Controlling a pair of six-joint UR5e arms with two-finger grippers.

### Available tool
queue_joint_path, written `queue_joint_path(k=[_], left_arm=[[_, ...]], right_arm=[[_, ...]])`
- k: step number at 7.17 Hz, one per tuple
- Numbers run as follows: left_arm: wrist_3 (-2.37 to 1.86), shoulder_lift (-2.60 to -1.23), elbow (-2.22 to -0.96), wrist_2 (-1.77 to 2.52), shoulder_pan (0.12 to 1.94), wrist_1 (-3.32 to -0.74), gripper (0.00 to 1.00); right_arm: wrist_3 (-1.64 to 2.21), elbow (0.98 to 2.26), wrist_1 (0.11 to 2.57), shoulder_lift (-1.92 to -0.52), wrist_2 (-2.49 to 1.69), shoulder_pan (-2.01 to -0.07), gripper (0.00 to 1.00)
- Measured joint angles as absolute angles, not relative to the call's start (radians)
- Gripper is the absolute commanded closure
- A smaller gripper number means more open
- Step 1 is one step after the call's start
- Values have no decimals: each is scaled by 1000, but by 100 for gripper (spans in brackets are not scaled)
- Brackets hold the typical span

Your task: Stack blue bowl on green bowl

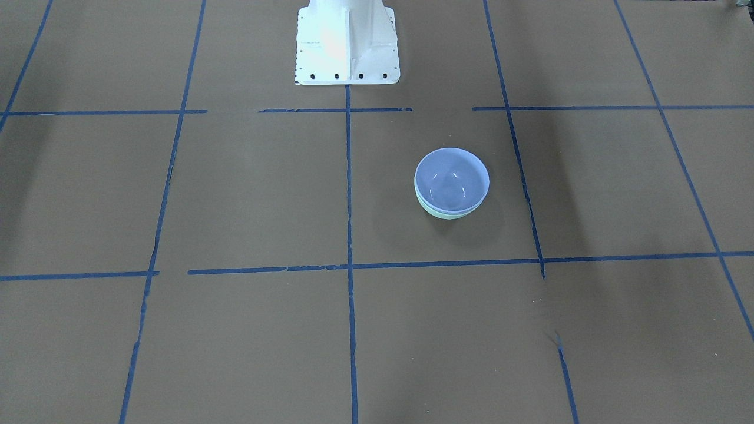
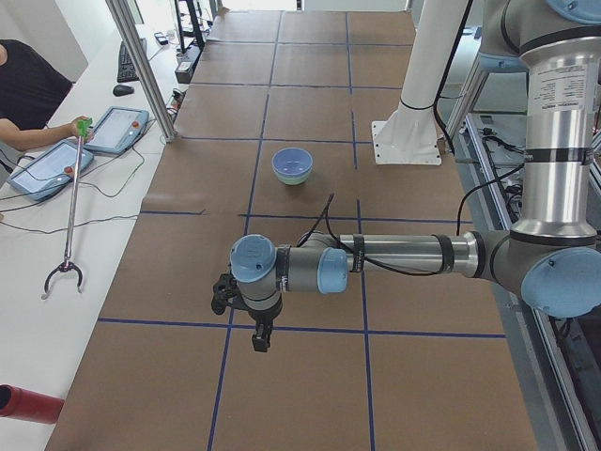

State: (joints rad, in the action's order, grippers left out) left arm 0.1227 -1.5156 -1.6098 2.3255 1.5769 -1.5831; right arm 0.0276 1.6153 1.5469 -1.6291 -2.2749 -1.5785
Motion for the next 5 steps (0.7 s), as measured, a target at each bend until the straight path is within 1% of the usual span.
queue_joint_path(k=[5], left_arm=[[123,-1516,-1618,2324,1582,-1580,0]], right_arm=[[28,1615,1546,-1629,-2276,-1578,0]])
